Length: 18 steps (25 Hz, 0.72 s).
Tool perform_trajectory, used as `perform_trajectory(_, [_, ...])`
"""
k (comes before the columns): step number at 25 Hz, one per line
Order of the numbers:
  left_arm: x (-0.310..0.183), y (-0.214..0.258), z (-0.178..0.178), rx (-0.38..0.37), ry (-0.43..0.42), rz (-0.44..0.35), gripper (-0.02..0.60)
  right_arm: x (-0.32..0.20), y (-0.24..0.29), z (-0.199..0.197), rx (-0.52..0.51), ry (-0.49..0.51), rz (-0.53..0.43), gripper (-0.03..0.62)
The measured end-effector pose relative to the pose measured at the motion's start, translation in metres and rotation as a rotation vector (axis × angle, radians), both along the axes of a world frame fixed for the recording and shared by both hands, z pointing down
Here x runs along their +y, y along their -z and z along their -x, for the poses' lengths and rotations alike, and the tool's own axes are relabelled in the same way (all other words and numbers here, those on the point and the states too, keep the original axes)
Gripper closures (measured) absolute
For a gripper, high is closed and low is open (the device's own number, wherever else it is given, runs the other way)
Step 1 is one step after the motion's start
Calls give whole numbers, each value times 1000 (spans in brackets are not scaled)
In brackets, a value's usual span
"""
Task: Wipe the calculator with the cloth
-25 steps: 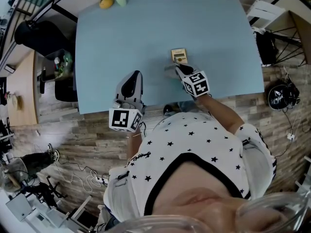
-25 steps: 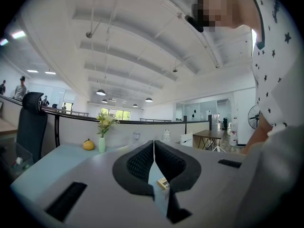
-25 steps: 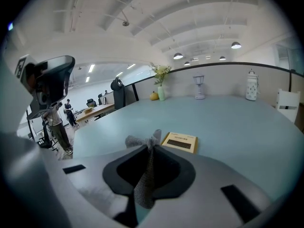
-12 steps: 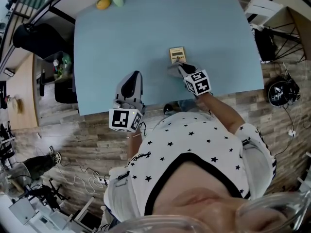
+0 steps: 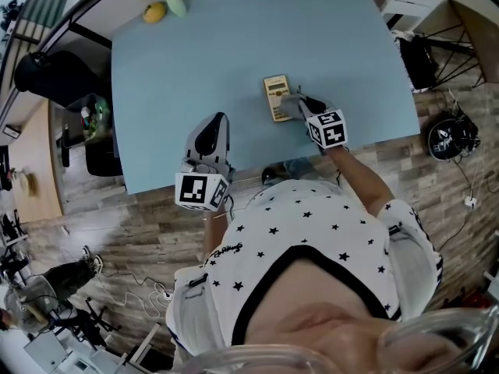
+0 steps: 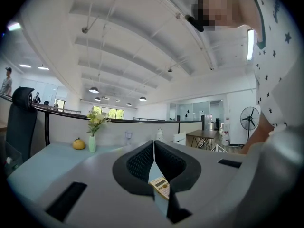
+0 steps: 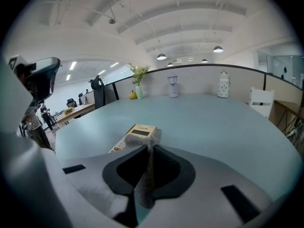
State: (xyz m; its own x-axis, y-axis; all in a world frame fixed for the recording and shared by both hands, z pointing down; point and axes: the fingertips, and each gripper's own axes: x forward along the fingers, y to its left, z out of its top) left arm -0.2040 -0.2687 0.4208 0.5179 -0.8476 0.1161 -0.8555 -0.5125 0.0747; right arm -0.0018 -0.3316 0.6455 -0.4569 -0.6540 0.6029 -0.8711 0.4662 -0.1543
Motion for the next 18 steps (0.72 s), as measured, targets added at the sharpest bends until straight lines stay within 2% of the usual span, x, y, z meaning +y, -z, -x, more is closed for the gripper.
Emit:
perform_trajectory(12, [-7, 1, -13, -4, -46, -3, 551, 13, -18, -18, 23, -49, 36, 562])
perform_trajectory(18, [-5, 1, -14, -6, -44, -3, 551, 9, -5, -19, -7, -65, 6, 562])
